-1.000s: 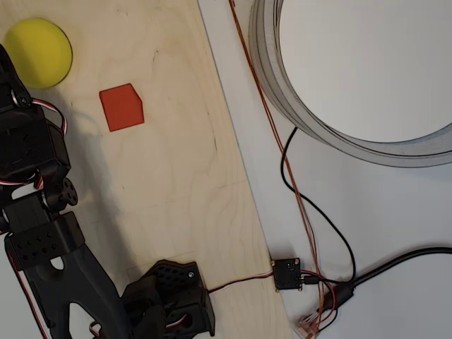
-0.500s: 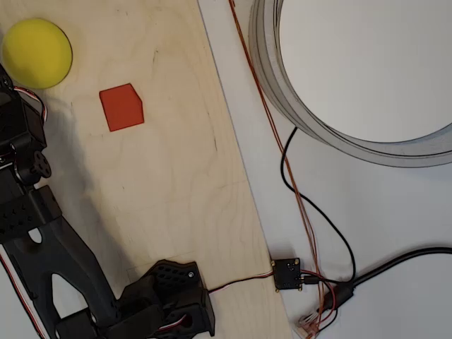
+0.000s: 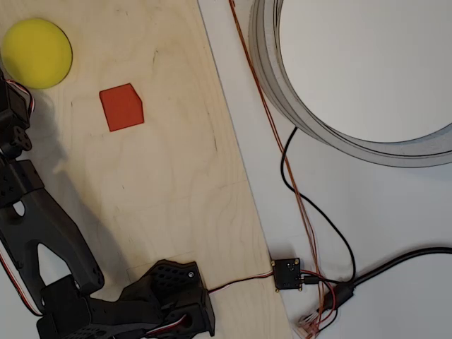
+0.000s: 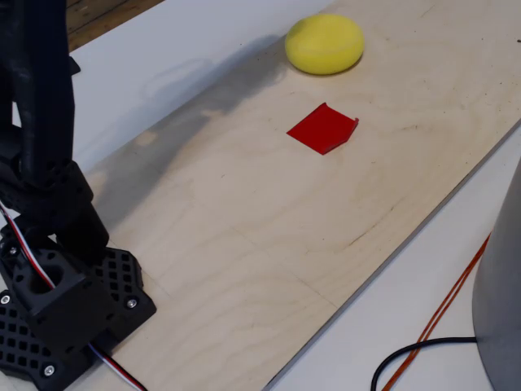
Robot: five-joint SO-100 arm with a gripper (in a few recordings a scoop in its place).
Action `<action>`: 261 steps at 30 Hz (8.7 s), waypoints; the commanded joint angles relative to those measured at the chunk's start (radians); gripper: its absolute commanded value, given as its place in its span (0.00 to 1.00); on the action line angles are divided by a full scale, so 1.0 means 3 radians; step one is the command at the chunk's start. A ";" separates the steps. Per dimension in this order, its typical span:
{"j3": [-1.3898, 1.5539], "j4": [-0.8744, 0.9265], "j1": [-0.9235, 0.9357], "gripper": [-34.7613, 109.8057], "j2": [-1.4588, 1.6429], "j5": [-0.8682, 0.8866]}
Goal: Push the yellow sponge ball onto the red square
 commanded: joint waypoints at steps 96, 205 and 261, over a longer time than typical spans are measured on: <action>0.3247 -0.1002 0.0603 0.37 0.1401 0.0552; 0.4065 -0.1907 0.0598 0.37 0.2010 0.0608; 0.4106 -0.2347 0.0716 0.37 0.2833 0.0516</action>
